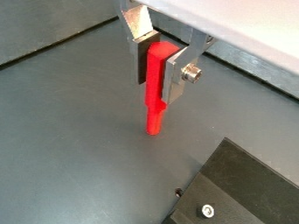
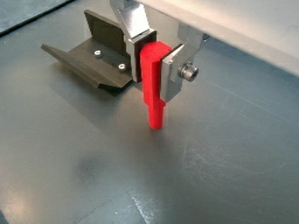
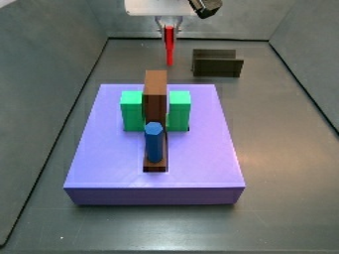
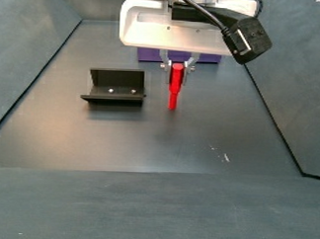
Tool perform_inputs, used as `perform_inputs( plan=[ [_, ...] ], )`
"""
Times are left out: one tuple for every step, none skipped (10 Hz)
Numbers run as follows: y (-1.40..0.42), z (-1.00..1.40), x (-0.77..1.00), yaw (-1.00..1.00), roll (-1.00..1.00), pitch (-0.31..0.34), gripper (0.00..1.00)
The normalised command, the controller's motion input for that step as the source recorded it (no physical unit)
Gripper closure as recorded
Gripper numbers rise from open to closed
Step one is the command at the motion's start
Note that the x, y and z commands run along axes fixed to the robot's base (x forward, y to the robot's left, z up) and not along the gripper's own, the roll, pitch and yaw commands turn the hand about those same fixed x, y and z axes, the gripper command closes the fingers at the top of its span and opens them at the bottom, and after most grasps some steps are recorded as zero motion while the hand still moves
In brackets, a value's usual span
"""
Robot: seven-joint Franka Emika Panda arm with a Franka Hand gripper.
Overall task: Pick up the red object. Move up. Move to above the board. Insert the red object.
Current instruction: Pick up the red object.
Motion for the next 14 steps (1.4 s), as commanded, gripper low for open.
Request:
perform_inputs(
  plan=[
    [0.00, 0.00, 0.00, 0.00, 0.00, 0.000, 1.00],
    [0.00, 0.00, 0.00, 0.00, 0.00, 0.000, 1.00],
    [0.00, 0.00, 0.00, 0.00, 0.00, 0.000, 1.00],
    [0.00, 0.00, 0.00, 0.00, 0.00, 0.000, 1.00],
    [0.00, 0.00, 0.00, 0.00, 0.00, 0.000, 1.00],
    [0.00, 0.00, 0.00, 0.00, 0.00, 0.000, 1.00],
    [0.00, 0.00, 0.00, 0.00, 0.00, 0.000, 1.00],
    [0.00, 0.00, 0.00, 0.00, 0.00, 0.000, 1.00],
    [0.00, 0.00, 0.00, 0.00, 0.00, 0.000, 1.00],
    [0.00, 0.00, 0.00, 0.00, 0.00, 0.000, 1.00],
    [0.00, 0.00, 0.00, 0.00, 0.00, 0.000, 1.00],
    [0.00, 0.00, 0.00, 0.00, 0.00, 0.000, 1.00],
    [0.00, 0.00, 0.00, 0.00, 0.00, 0.000, 1.00],
    [0.00, 0.00, 0.00, 0.00, 0.00, 0.000, 1.00]
  ],
)
